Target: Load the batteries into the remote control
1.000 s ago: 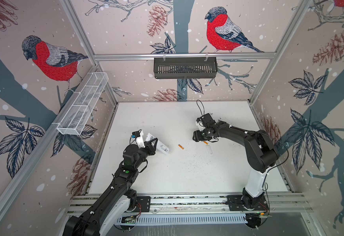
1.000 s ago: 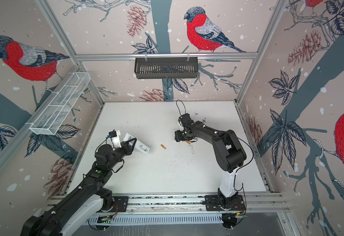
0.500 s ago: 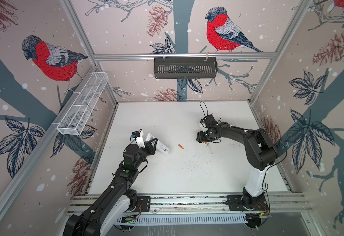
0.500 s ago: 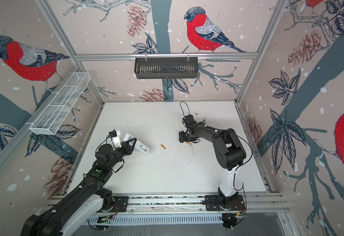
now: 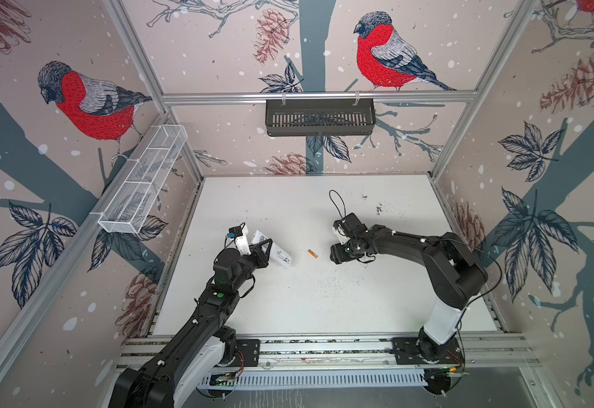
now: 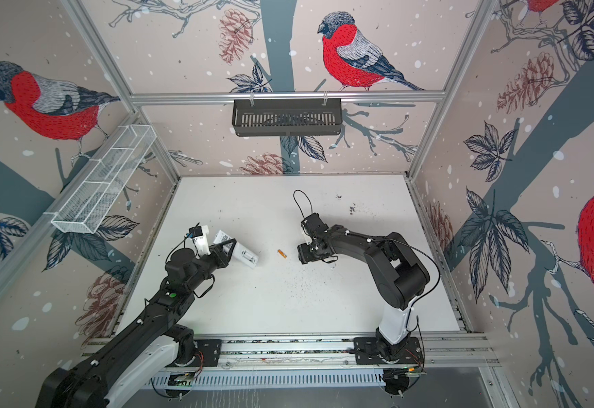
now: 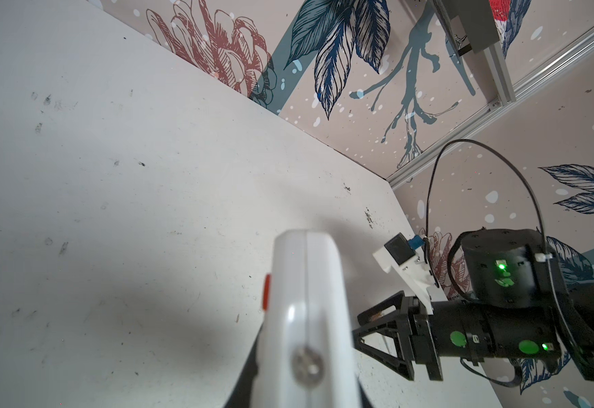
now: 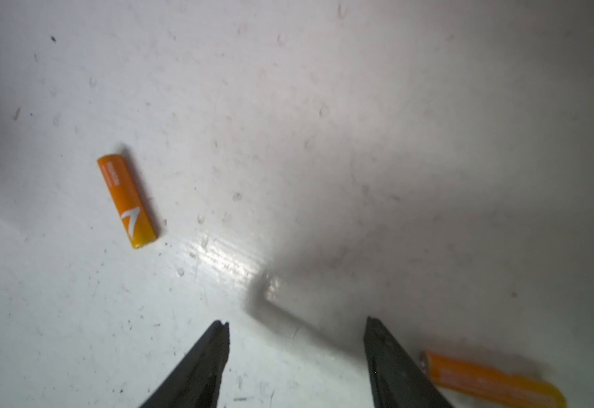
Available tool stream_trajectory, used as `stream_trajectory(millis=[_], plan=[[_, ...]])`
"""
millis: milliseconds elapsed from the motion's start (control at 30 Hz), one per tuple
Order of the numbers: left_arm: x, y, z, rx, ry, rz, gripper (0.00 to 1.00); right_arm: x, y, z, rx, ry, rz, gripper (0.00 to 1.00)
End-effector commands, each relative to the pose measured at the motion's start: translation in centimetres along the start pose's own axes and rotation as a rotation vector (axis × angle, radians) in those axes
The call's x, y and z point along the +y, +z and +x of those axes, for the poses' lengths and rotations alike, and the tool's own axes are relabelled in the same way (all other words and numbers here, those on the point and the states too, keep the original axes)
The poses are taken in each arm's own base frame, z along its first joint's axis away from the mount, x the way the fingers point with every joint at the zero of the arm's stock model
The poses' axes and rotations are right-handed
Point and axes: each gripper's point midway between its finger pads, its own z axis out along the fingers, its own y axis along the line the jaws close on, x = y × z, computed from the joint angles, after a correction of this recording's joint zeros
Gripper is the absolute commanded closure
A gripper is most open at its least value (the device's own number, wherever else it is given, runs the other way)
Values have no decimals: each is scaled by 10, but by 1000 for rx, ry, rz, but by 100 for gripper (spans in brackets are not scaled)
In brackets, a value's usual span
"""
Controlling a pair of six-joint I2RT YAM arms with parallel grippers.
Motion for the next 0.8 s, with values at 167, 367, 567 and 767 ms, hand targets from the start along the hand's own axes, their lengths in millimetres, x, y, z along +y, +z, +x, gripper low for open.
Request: stream_trajectory(millis=[167,367,567,767], plan=[[-16,1,-15,-44,15,67,100,0,-15,39,95,88,31,36],[-14,-1,-14,-45,11,64,100,-27,-13,49,114,204,75,34],[-14,-1,-15,-50,13,65,100,-51,-11,42,92,283,102,33],[-13,-4,-15,-54,13,54,100,-71,-11,30,64,346,136,33]])
